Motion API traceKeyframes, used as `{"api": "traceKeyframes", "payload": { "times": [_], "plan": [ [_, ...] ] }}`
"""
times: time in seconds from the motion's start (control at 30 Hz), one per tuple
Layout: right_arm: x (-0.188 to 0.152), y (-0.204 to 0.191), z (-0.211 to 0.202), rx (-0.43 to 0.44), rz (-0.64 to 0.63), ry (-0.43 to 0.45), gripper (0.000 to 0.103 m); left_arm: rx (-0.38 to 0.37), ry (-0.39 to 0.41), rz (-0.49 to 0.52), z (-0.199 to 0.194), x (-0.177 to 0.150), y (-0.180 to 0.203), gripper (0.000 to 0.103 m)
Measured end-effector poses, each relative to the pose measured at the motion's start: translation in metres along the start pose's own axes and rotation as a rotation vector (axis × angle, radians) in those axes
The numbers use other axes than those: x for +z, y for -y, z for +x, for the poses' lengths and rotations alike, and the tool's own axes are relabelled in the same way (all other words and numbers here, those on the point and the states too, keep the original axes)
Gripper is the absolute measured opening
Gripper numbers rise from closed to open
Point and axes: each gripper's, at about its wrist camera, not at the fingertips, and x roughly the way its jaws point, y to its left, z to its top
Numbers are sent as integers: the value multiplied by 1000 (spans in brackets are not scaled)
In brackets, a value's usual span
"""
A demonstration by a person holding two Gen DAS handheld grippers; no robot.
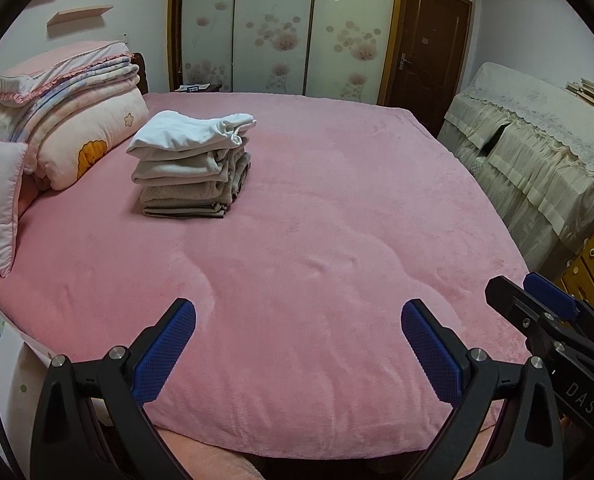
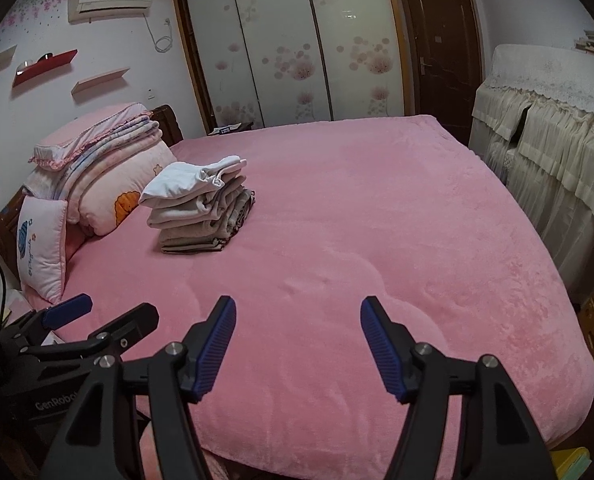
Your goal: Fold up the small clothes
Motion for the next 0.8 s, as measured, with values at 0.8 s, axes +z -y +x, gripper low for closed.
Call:
{"api": "traceKeyframes", "payload": {
  "times": [0.8],
  "plan": [
    [-5, -1, -4, -24, 2, 10, 65, -7, -11, -11, 3, -1, -5, 102]
  ]
}}
